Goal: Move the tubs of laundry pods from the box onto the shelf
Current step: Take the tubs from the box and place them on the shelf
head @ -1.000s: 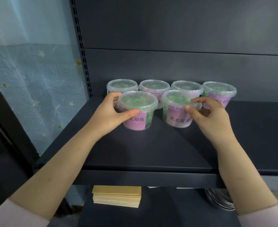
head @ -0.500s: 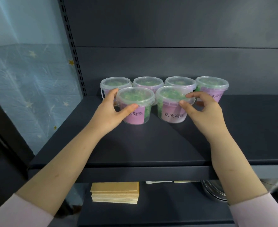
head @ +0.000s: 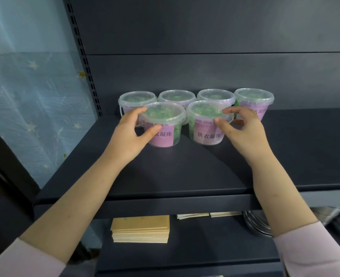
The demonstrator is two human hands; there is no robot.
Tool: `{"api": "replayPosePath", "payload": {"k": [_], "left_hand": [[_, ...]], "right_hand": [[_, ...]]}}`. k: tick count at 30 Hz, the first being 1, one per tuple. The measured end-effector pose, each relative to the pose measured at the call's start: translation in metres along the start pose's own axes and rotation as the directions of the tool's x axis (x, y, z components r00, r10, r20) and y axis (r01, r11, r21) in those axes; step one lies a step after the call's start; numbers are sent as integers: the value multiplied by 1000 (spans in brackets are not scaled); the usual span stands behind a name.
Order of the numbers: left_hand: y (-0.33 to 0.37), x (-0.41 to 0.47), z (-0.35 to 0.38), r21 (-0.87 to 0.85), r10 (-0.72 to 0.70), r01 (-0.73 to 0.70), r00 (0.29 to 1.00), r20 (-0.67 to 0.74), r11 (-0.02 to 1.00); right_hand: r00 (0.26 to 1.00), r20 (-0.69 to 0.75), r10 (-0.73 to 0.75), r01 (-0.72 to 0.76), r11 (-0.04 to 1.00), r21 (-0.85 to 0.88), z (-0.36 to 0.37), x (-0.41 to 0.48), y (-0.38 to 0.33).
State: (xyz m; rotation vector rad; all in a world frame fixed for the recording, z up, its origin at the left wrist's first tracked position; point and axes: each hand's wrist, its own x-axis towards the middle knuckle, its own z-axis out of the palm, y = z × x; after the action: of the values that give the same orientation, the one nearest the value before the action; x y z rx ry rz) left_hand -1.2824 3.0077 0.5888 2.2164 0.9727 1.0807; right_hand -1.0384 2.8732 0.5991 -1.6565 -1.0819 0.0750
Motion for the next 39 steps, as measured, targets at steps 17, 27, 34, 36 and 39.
{"api": "replayPosePath", "payload": {"k": [17, 27, 34, 36, 39], "left_hand": [[219, -111, 106, 355, 629, -568, 773, -80, 743], [347, -304, 308, -41, 696, -704, 689, 202, 709], [376, -375, 419, -165, 704, -717, 567, 428, 678], [380, -383, 453, -181, 692, -713, 535, 485, 678], [386, -390, 504, -191, 664, -698, 506, 550, 690]], "right_hand": [[874, -248, -418, 147, 715, -684, -232, -167, -1], [894, -445, -52, -336, 578, -744, -414, -377, 104], [832, -535, 146, -522, 529, -669, -481, -448, 188], [800, -565, 202, -573, 537, -619, -498, -456, 215], [766, -571, 296, -632, 508, -585, -525, -460, 257]]}}
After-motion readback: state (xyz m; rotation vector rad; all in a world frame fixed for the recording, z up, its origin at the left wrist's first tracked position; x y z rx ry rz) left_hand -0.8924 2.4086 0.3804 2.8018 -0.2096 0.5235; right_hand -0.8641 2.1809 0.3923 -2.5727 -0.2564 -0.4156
